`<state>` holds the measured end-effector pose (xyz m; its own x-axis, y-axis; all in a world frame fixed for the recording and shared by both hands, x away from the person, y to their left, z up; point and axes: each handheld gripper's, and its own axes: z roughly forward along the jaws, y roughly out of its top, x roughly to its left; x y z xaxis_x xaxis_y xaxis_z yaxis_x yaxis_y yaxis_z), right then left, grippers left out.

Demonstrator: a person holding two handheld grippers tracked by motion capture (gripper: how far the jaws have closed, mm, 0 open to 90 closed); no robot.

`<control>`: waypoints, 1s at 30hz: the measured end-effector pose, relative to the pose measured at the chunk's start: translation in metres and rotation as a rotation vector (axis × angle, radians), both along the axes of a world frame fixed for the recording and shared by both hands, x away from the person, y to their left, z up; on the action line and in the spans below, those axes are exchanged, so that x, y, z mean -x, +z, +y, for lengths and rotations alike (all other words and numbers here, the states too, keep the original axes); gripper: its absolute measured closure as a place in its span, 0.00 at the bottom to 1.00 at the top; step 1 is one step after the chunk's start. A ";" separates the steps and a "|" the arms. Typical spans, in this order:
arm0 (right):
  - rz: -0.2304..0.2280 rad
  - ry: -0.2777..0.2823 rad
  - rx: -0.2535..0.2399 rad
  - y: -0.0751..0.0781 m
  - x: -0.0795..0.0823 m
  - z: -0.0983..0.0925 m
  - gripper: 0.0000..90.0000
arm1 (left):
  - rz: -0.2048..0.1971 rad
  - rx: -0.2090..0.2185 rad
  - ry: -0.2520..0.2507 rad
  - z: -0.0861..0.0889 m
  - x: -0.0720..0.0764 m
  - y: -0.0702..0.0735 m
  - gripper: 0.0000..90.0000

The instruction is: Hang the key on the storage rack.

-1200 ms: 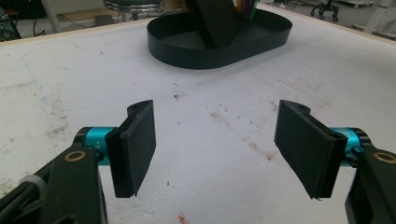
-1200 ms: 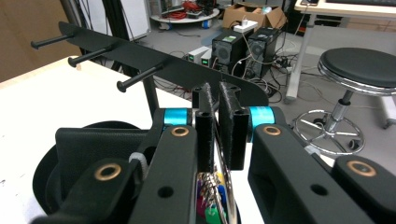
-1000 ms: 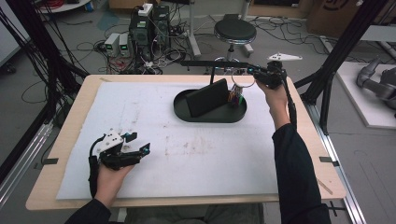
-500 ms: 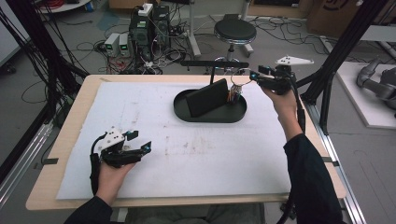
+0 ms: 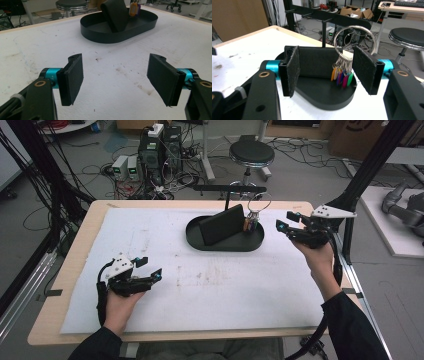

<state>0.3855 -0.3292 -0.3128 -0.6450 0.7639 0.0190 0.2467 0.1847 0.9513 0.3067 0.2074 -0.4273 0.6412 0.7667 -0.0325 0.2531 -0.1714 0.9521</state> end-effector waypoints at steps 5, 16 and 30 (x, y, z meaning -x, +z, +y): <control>0.010 -0.003 -0.028 -0.014 0.019 -0.009 0.41 | -0.014 -0.016 0.005 0.001 0.000 0.000 0.33; 0.028 -0.021 -0.059 -0.052 0.052 -0.020 0.33 | -0.040 -0.041 0.014 0.007 0.006 0.001 0.33; 0.082 -0.099 -0.035 -0.090 0.065 -0.032 0.27 | -0.065 -0.089 0.022 0.011 0.009 0.000 0.32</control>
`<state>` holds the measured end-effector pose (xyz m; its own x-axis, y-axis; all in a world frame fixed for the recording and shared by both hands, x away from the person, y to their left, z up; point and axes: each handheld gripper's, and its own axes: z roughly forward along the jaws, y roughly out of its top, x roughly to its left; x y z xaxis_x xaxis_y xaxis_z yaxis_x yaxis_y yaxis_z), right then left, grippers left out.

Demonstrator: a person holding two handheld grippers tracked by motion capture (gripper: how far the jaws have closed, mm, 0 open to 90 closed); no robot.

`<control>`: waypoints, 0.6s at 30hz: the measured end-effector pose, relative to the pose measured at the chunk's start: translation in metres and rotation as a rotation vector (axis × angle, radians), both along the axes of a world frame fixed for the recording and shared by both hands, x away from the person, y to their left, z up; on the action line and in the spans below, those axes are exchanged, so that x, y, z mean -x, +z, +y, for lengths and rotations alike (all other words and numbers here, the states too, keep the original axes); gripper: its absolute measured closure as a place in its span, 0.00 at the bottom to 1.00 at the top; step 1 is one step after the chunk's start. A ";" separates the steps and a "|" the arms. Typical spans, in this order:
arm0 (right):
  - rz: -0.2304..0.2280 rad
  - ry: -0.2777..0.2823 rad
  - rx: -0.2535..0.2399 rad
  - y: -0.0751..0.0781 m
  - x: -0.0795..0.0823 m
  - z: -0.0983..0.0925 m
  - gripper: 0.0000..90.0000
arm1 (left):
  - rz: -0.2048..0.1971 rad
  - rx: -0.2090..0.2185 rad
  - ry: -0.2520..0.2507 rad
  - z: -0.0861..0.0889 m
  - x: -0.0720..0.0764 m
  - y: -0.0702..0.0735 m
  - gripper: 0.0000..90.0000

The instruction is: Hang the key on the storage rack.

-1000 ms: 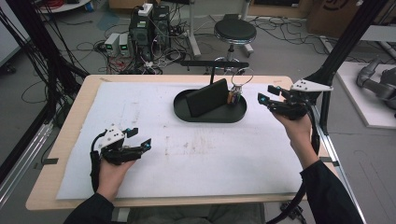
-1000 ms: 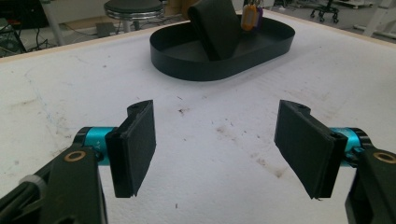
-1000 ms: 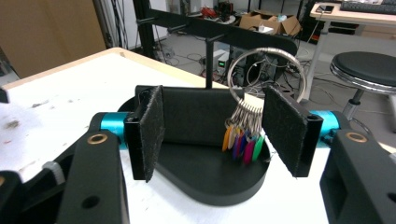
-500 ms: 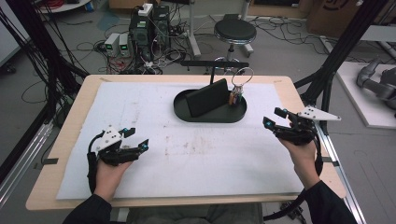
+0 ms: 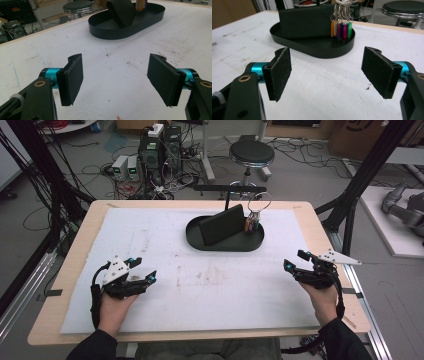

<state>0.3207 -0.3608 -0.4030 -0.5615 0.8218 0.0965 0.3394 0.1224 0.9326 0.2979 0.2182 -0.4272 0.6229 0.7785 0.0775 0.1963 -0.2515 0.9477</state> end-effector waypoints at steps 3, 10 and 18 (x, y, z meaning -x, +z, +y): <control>-0.001 -0.020 -0.002 -0.002 0.002 -0.004 0.26 | -0.002 0.002 -0.002 0.002 0.000 0.000 0.32; 0.008 -0.049 0.007 -0.006 0.002 -0.010 0.26 | 0.001 0.011 -0.005 0.003 0.001 0.001 0.32; 0.001 -0.055 0.027 -0.007 0.002 -0.011 0.25 | 0.008 0.009 0.009 0.004 0.001 0.001 0.32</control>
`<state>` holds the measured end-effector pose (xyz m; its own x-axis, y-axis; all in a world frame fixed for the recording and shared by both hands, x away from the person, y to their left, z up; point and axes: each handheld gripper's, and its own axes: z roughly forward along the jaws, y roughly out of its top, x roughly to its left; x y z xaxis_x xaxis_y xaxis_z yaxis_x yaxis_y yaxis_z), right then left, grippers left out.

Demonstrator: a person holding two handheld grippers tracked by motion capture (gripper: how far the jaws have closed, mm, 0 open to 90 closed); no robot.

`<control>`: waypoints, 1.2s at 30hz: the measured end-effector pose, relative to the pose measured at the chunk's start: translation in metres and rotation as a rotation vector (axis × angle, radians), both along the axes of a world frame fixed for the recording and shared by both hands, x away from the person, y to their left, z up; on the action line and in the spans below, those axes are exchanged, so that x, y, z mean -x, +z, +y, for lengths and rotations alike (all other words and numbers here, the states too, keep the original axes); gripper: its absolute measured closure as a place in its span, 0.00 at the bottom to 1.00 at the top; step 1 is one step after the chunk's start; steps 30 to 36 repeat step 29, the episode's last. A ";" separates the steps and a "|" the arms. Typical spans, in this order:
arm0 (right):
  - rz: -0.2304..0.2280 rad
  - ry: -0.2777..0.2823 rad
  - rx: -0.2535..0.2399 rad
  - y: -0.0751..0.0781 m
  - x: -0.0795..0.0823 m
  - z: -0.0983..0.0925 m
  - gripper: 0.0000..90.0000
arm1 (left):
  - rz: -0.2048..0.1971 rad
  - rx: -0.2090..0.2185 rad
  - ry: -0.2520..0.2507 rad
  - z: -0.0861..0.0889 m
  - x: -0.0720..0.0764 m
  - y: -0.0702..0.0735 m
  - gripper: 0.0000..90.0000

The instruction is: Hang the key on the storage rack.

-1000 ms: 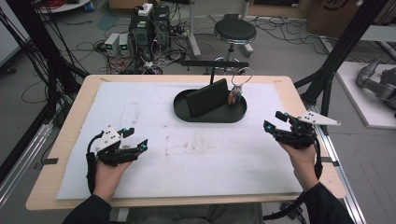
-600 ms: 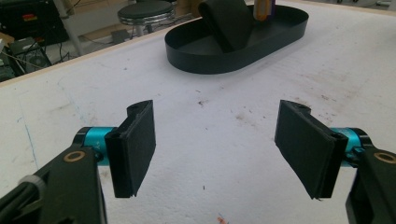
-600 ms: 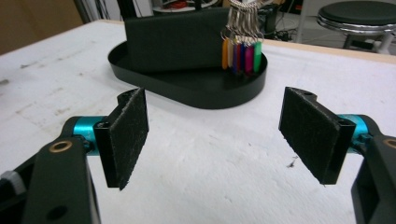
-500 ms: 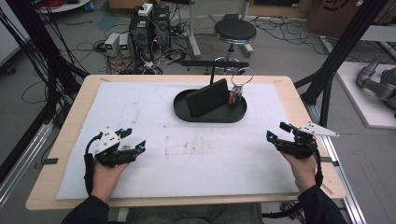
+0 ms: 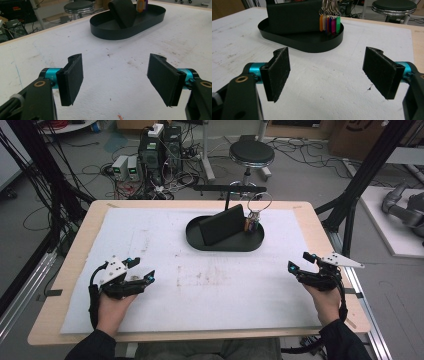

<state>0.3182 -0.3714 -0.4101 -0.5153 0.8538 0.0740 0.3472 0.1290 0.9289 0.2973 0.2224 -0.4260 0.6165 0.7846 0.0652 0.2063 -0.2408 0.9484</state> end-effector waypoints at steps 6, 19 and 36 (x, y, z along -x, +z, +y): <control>0.006 -0.005 0.000 -0.001 0.001 -0.001 0.25 | 0.009 -0.001 0.006 0.000 -0.001 0.000 0.32; 0.011 -0.007 0.005 -0.002 0.002 -0.002 0.25 | 0.021 -0.009 -0.002 -0.003 -0.005 -0.001 0.32; 0.011 -0.009 0.006 -0.003 0.001 -0.004 0.25 | 0.029 -0.008 0.001 -0.004 -0.008 -0.002 0.32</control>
